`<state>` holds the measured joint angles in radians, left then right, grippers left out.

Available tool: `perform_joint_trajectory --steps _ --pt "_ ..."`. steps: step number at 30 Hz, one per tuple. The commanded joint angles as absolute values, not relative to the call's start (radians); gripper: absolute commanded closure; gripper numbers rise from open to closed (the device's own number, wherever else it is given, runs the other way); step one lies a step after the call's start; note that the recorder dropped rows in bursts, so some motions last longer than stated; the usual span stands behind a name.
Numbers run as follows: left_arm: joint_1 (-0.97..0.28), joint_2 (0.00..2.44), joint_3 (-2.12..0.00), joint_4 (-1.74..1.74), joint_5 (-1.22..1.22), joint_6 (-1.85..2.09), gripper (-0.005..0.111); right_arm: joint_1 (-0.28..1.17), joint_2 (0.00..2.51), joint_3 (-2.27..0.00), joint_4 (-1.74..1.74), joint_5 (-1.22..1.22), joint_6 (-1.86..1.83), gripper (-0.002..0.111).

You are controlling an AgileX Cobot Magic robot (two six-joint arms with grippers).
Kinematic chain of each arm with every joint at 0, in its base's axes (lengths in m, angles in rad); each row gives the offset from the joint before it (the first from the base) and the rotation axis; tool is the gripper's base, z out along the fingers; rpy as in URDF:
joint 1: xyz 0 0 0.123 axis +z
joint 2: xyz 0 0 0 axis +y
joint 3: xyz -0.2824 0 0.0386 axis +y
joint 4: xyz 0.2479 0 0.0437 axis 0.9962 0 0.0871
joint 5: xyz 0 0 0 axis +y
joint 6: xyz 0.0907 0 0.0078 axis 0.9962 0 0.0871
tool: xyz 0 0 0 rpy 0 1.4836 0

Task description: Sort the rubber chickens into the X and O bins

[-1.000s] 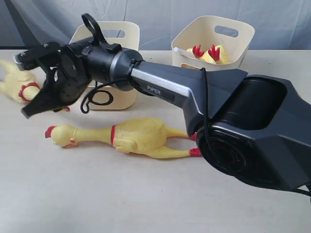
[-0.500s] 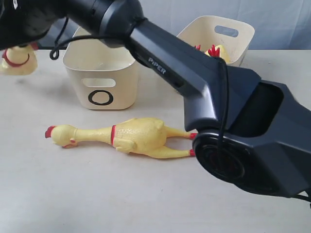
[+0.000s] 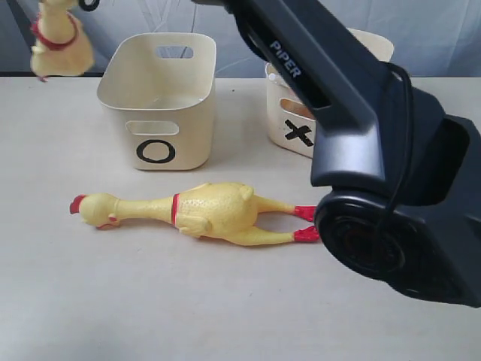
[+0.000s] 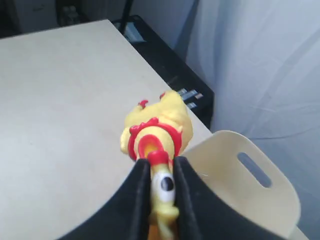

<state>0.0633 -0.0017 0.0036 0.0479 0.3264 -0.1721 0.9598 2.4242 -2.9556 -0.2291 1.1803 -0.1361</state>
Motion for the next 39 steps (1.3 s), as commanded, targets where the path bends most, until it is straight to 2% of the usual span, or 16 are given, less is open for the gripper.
perform_joint_trajectory --steps 1,25,28,39 --pt "0.06 0.0 0.0 0.043 0.315 -0.173 0.107 0.97 2.347 -2.965 -0.335 1.184 -0.12 0.109" --pt "0.06 0.0 0.0 0.043 0.315 -0.173 0.107 1.008 2.278 -2.965 -0.554 1.221 -0.064 0.109" --pt "0.06 0.0 0.0 0.043 0.315 -0.173 0.107 1.011 2.278 -2.965 -0.651 1.221 -0.015 0.109" --pt "0.06 0.0 0.0 0.043 0.315 -0.173 0.107 1.028 2.285 -2.952 -0.663 1.221 0.109 0.109"
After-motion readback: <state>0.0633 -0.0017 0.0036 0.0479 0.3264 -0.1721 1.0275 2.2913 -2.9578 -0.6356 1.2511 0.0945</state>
